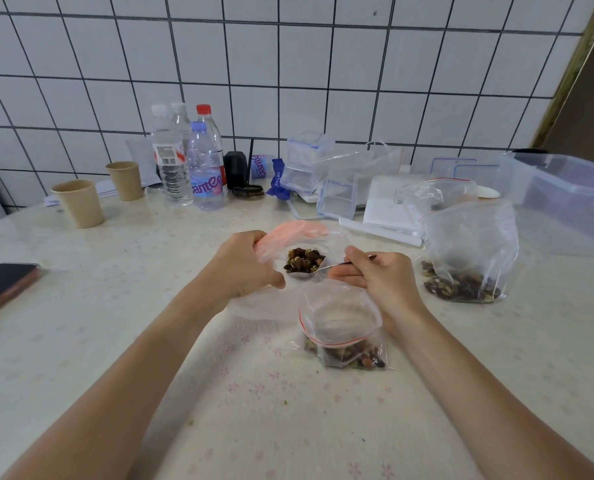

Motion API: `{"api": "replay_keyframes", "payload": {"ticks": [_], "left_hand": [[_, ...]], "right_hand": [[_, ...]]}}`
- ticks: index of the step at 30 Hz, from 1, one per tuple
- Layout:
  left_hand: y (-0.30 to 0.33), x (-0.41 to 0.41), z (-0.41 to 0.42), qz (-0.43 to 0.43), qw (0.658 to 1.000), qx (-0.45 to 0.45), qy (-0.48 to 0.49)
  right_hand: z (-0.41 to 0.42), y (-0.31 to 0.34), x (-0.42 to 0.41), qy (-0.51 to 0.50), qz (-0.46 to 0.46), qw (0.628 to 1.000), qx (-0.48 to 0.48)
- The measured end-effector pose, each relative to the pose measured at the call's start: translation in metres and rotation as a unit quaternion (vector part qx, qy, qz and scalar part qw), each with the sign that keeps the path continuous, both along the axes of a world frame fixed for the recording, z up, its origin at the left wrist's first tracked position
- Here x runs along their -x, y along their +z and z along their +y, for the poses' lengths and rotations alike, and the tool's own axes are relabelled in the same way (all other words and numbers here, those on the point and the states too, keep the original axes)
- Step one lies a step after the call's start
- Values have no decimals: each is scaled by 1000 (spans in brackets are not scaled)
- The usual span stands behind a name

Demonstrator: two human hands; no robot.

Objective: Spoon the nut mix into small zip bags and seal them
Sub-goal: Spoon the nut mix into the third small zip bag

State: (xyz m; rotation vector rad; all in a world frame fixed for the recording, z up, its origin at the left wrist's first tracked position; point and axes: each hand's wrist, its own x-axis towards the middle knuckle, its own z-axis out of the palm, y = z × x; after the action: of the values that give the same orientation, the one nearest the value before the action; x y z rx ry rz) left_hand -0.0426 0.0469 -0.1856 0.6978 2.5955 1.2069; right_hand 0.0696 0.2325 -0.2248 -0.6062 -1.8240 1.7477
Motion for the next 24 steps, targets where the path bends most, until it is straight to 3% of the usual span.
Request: {"api": "replay_keyframes", "payload": {"ticks": [12,24], "left_hand": [[-8,6,5,-52,993,-95,40],[-27,16,6,149,986,-56,56]], "right_hand": [[3,-8,9,-29,11,999,-15],[5,-14,10,-8,28,999,41]]}}
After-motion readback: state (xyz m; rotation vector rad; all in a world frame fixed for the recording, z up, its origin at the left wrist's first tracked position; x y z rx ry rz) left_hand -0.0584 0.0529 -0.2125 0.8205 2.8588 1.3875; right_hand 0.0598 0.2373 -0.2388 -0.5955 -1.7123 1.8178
